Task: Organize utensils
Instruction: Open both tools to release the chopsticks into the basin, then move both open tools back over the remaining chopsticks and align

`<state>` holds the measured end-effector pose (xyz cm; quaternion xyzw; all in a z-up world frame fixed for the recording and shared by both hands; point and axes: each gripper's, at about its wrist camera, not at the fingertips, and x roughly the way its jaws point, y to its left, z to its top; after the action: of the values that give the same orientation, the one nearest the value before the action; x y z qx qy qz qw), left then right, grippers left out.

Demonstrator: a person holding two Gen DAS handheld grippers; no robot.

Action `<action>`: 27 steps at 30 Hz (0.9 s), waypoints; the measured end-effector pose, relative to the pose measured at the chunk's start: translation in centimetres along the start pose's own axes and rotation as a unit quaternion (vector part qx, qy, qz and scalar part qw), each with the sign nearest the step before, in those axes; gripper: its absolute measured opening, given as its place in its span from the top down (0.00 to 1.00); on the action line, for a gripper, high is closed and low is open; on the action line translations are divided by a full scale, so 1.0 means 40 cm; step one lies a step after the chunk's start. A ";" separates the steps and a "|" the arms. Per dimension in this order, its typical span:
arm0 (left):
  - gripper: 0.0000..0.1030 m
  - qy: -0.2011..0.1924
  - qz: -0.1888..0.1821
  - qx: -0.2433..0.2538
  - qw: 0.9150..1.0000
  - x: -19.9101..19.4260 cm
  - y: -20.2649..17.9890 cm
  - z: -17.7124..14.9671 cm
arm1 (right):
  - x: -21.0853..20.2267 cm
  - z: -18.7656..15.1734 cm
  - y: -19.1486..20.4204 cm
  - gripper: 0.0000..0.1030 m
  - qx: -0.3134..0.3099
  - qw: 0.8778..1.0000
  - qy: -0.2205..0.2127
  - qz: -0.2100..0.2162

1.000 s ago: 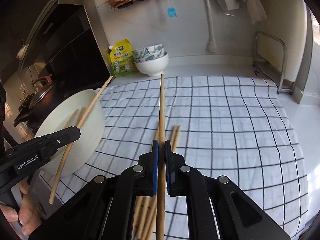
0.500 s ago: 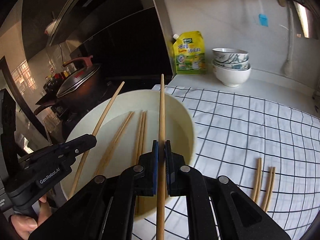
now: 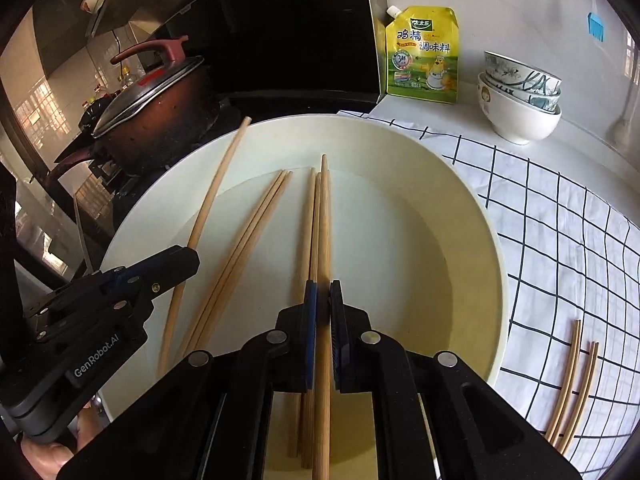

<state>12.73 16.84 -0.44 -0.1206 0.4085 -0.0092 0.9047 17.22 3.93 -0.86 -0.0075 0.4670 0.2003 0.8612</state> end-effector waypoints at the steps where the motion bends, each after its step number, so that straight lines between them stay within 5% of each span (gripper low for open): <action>1: 0.92 0.002 0.000 0.000 1.000 0.004 0.001 0.001 | 0.000 0.000 0.001 0.94 0.000 1.000 -0.001 -0.001; 4: 0.87 0.005 0.007 -0.002 1.000 0.011 0.002 0.007 | 0.005 0.005 0.003 0.92 -0.006 1.000 0.001 -0.003; 8: 0.51 -0.013 0.014 -0.016 1.000 -0.015 0.016 0.006 | -0.016 0.000 0.006 0.86 -0.008 1.000 -0.016 -0.011; 27: 0.51 -0.023 0.005 -0.017 1.000 -0.101 -0.026 -0.069 | -0.150 -0.085 -0.031 0.82 0.014 0.998 -0.056 -0.019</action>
<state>8.07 15.73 1.01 -0.1341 0.3884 0.0052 0.9117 12.03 0.09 1.87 0.0068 0.4203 0.1780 0.8897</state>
